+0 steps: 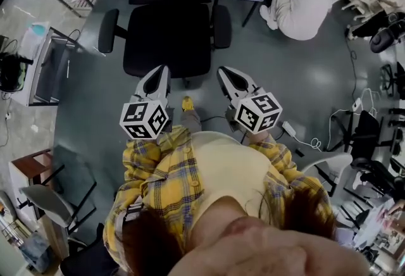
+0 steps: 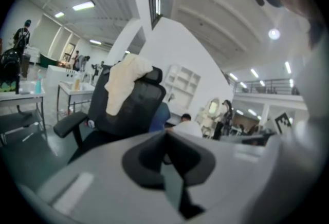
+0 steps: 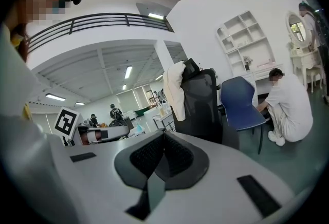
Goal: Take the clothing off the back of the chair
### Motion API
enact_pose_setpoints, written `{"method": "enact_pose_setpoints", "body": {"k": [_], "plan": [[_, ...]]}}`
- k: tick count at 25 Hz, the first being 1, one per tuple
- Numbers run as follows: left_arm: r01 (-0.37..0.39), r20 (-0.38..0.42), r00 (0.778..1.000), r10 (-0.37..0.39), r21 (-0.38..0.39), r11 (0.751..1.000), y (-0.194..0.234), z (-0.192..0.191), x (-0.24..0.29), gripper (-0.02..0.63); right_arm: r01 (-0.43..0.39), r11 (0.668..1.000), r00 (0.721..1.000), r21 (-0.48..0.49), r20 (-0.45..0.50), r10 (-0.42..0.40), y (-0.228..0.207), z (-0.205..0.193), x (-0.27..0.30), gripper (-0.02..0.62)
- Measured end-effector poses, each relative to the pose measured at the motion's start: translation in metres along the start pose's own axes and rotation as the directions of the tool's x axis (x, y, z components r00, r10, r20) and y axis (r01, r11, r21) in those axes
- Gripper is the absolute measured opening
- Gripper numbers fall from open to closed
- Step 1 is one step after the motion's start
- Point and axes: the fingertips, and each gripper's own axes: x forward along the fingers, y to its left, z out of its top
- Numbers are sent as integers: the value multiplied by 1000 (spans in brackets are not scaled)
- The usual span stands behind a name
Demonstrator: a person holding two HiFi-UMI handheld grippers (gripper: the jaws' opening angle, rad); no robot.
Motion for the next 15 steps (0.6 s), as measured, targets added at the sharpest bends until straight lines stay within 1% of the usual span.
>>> {"method": "enact_pose_setpoints", "body": {"k": [4, 7, 10, 13, 15], "plan": [[10, -9, 1000, -10, 26, 1000, 22, 22, 37, 5, -10, 1000, 1000, 7, -1, 10, -18, 24, 41, 14], [24, -21, 999, -24, 12, 1000, 40, 30, 62, 5, -25, 1000, 999, -11, -22, 25, -29, 37, 68, 14], [54, -30, 998, -54, 9, 998, 54, 42, 83, 5, -40, 999, 999, -14, -13, 40, -36, 54, 94, 14], [62, -8, 998, -62, 34, 997, 65, 64, 103, 5, -34, 998, 999, -44, 7, 35, -45, 76, 116, 14], [66, 12, 998, -66, 35, 997, 66, 74, 113, 5, -35, 997, 999, -64, 8, 35, -51, 88, 124, 14]]}}
